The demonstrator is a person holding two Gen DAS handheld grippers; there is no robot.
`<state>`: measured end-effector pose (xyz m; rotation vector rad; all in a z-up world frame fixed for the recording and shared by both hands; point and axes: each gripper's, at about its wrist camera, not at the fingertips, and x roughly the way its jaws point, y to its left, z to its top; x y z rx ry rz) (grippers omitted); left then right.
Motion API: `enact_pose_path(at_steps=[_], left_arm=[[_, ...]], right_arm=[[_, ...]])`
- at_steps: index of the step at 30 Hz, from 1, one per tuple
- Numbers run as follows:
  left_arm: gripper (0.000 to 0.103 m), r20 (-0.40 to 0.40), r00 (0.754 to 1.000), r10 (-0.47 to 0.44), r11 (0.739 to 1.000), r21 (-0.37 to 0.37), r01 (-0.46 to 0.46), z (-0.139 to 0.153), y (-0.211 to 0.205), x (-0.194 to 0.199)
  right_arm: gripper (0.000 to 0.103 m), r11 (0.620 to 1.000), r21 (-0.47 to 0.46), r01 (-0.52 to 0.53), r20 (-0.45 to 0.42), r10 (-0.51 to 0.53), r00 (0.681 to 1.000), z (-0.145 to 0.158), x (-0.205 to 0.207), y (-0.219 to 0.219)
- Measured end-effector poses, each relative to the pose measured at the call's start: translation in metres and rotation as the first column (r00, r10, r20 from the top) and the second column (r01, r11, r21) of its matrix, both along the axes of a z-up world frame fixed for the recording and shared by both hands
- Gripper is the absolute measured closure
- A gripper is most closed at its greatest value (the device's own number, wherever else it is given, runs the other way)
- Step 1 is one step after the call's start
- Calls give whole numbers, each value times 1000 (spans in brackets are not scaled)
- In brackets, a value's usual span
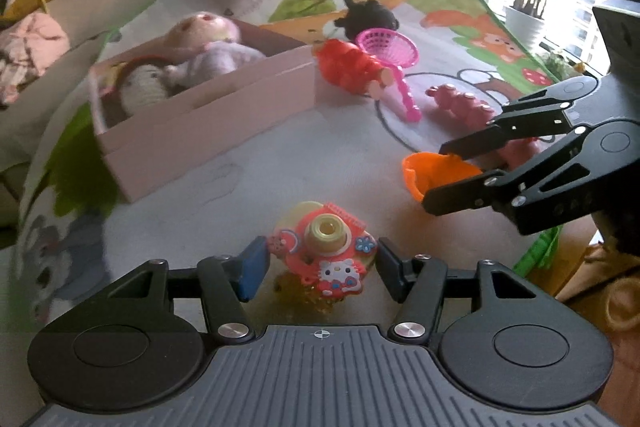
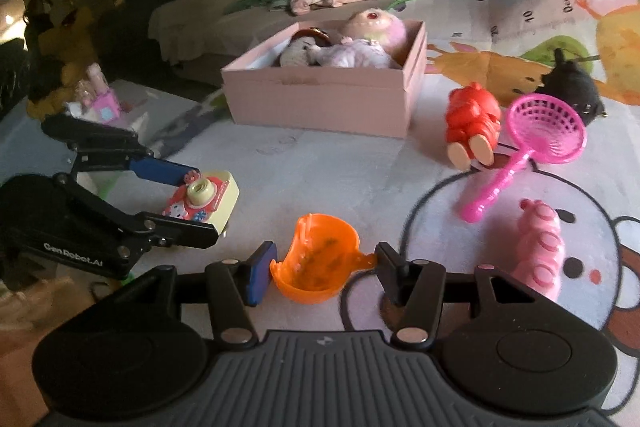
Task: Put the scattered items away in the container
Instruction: 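Lower the photo-box toy and orange scoop into the pink box, opening both tools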
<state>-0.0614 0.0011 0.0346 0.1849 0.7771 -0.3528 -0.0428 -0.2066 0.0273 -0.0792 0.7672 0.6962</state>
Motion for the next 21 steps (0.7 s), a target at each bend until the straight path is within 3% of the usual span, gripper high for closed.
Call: enact_pose_path(at_steps=[3,6,12,16,18,21], left_arm=[[40,38,999,17,1000,0,-17,11,10,1],[40,135,990,43,999,-3,-43,37,19,14],[40,367,927,80,996,-3,-85,98,36,52],[40,449,888,95,994,13,-113,113,47,95],[40,446,888,108,992,5,-123,111,54,124],[40,403,909,110,994,-19,-112,97,68,166]], right_arm=[[49,999,34,14,32,-15,999,26,15,1],[49,998,67,11,106,-18,994,66,36,6],[49,995,97,-16,216,-5,976,133,107,45],[49,993,121,-7,189,-16,982,143,171,85],[49,990,139,4,153,-25,988,138,202,103],[49,987,158,12,46,-20,999,118,243,127]])
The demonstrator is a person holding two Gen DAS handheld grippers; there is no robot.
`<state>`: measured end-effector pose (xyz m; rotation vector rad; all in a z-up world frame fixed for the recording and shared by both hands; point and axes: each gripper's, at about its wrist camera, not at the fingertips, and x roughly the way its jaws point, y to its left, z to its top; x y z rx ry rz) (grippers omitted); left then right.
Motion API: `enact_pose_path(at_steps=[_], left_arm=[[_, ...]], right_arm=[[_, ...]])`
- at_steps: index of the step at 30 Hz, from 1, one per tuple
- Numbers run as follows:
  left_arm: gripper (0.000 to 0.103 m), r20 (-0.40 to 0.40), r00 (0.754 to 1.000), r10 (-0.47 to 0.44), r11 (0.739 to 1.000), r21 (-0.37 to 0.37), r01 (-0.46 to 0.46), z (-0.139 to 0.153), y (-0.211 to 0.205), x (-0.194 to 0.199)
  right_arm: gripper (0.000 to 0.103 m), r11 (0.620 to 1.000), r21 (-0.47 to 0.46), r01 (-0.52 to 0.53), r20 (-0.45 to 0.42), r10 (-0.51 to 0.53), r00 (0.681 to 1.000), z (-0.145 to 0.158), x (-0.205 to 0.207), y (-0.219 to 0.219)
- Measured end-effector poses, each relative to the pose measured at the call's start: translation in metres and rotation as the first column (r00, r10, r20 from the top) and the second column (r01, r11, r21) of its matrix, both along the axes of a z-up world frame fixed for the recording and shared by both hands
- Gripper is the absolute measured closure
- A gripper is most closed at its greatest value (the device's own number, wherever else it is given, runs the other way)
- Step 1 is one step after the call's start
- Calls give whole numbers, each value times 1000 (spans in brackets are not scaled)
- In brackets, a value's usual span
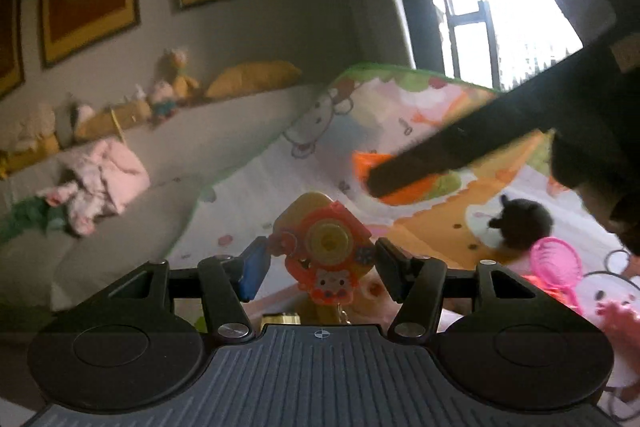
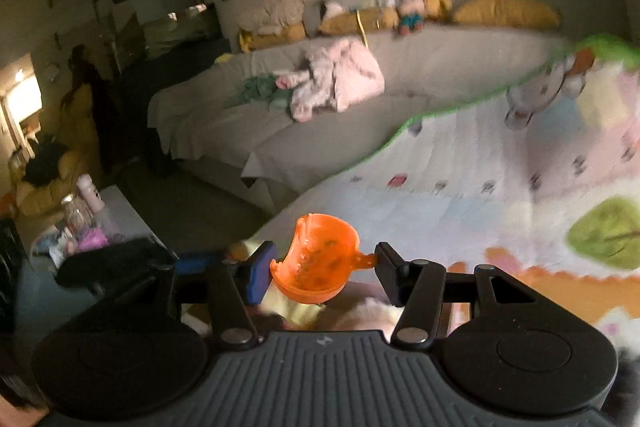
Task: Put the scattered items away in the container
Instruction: 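Lower the photo-box toy and orange scoop into the pink box, opening both tools, then grasp the pink net by its rim with the right tool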
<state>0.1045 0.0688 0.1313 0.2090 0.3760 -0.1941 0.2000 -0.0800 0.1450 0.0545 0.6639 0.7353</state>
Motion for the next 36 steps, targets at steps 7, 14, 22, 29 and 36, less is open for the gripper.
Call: enact_pose_path(at_steps=[7,14,22,29,36], left_arm=[[22,-152,988,28,987,-155,-52,-46,48,23],[9,-136,991,16,986,-161,-37,-43,42,-7],[6,-102,986,-129,977,-182,109,-35,-19,-51],[5,-172,969,-178,975,-161,150,-50,-80,-79],[4,-310,944,-116,986,-150,72,-86,-102,-100]], right_arm=[[44,1000,7,0,-152,2,988,-45,40,11],[42,995,-27,94,-78,-96,992,-37,20,-54],[54,952,-159,262,5,-264,964,-57,-41,-151],[59,955,-184,233,21,-233,972,-79,-97,-178],[59,924,-195,328,-17,-338,941,-97,-111,-204]])
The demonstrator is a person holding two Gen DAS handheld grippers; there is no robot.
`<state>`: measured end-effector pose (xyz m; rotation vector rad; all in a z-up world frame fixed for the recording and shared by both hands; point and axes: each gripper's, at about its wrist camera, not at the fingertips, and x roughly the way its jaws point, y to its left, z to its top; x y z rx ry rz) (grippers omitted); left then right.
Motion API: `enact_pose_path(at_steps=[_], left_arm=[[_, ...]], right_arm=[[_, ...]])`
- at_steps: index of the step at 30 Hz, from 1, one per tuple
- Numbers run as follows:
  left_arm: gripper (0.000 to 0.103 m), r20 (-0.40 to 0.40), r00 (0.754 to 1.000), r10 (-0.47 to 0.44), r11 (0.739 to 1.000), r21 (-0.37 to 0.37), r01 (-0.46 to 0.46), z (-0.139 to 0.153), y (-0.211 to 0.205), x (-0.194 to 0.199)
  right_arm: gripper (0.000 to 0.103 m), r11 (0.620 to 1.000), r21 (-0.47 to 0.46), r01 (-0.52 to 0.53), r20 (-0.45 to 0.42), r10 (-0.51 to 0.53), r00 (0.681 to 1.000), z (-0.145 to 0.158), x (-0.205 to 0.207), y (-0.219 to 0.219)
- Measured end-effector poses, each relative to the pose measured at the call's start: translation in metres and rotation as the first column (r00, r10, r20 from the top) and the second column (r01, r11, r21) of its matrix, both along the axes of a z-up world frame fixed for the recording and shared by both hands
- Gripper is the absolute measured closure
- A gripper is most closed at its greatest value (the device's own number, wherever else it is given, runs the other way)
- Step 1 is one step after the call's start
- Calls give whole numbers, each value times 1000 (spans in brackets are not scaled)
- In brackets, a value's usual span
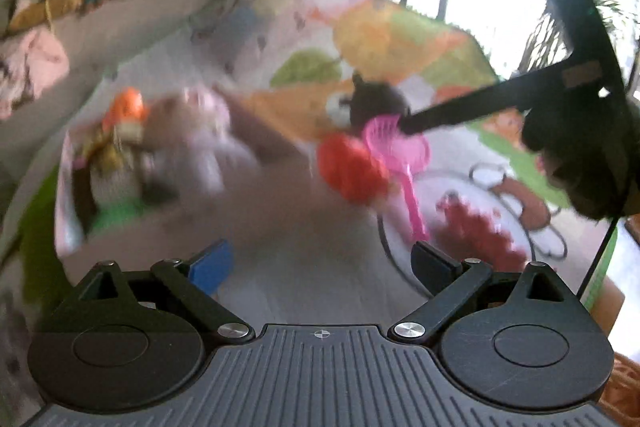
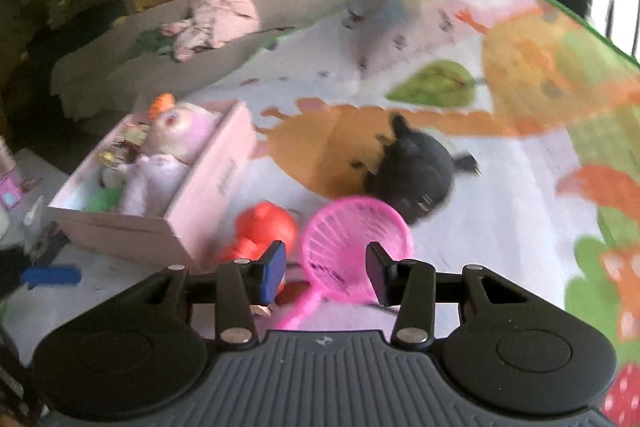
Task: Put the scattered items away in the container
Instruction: 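Grasp the pink net by its rim with the right tool, then carry the pink net toward the pink box with the right tool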
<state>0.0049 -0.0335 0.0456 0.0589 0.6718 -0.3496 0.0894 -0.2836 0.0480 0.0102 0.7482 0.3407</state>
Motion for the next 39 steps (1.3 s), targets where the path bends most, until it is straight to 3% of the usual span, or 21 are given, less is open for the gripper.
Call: enact_pose_path(at_steps=[6,8,10,15,21,25,27,29,32,37,39], left_arm=[[4,-59,998,17,1000,1,-17,-15,-7,-9],[4,-46,999,12,1000,16,-12,-11,-9,-15],[4,-28,1000,11,1000,26,-11,-5,-7,-20],[4,-13,1000,27,999,39,-27,0,4,-31],[4,-15,999,47,999,22,-47,-1,16,-39],[4,-8,999,49,999,4,-49,1,21,-43],[3,-3,999,45,999,-3,-45,2,23,-45],[3,-4,999,46,999,-8,-46,2,24,-45],[3,-15,999,51,999,3,-51,1,26,-45],[3,-30,997,71,997,14,-71,-5,33,-47],[3,-40,996,84,996,13,-84,-8,37,-46]], right_arm=[[60,985,95,144,-87,-136,987,-32,36,-22],[88,983,100,155,-150,-139,979,-44,45,-24],[91,983,96,159,-146,-144,979,-43,39,-25],[95,983,123,133,-92,-122,988,-9,0,-23],[96,997,74,28,30,-30,999,36,-49,6],[94,978,193,-77,-39,86,996,45,-58,28],[92,941,298,-161,-49,183,982,49,-63,48],[82,905,352,-238,-32,265,964,54,-66,67],[62,902,324,-286,16,297,955,59,-69,86],[62,936,254,-244,-16,256,967,45,-63,92],[54,947,233,-224,-48,241,969,32,-61,91]])
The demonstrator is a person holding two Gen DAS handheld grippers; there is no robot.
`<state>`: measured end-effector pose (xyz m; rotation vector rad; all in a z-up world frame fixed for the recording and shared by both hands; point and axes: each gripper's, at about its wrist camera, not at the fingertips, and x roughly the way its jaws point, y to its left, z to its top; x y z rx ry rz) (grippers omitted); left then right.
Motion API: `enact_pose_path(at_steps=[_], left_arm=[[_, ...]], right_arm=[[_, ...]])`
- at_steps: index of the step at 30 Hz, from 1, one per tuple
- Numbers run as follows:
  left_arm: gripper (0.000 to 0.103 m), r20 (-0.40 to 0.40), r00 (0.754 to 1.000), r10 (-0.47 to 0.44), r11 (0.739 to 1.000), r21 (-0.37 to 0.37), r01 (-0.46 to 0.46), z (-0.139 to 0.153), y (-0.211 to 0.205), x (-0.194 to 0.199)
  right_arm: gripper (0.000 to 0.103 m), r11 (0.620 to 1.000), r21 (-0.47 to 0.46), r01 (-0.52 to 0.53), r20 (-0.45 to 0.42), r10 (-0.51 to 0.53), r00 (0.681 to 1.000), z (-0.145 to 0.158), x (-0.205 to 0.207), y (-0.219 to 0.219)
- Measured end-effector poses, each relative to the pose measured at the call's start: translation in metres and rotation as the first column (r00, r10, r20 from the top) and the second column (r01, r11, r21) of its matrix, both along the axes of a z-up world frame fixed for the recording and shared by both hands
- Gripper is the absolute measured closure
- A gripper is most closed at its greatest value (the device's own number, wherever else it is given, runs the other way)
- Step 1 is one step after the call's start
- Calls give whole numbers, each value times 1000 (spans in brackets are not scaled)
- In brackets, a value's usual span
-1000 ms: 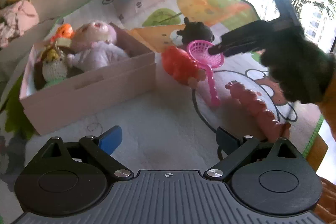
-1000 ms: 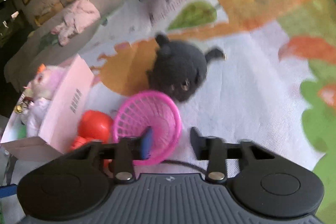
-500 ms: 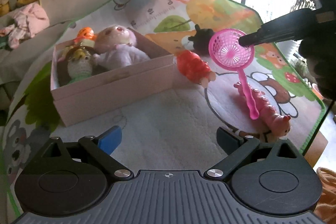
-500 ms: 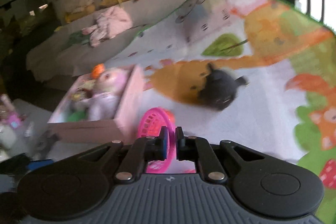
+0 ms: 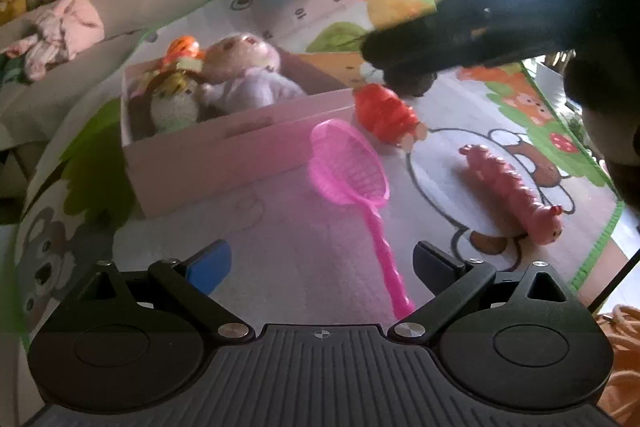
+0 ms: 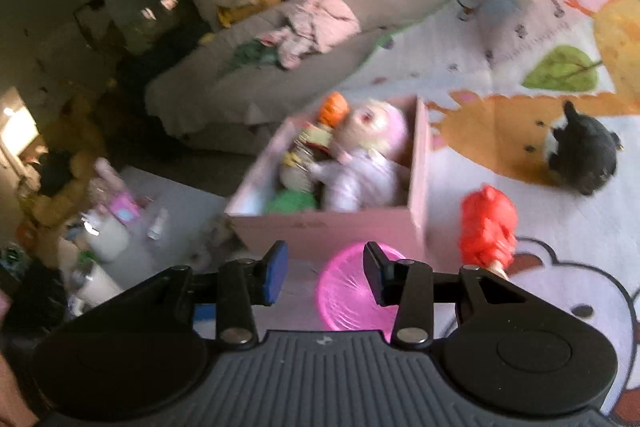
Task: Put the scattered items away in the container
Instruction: 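Carry the pink net toward the pink box with the right tool, then open the right tool, setting the pink net on the mat beside the box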
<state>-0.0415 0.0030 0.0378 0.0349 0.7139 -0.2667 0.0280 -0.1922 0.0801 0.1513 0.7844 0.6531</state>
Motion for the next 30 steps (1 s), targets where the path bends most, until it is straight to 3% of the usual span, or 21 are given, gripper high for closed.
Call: enact_pose_path(at_steps=[1,6,11,15,17,27,30], left_arm=[[3,-4,1000,5,1000,2,-5,-1,1,1],[3,-2,1000,13,1000,6,-13,-1,4,0],[3,-3,1000,18,1000,5,-18,-3,8,-1],[3,-3,1000,26,1000,-2,-26,-4,13,-2],[3,-2,999,32,999,-4,-32,-5,16,-4],[3,2,998,65,997,-46,-65,-7,35,-8],[3,7,998,58,997,-53,-57,-7,34,-8]], right_arm=[[48,1000,-6,12,-20,-12,1000,-7,1,0],[41,998,-22,62,-80,-63,995,-29,4,2],[41,988,-145,46,136,-26,990,-17,-23,29],[48,978,-206,-1,182,39,983,-13,-31,53],[51,970,-239,35,188,10,982,-16,-29,61],[51,973,-187,134,27,-132,991,-41,-3,30],[51,982,-129,141,-84,-152,985,-51,9,22]])
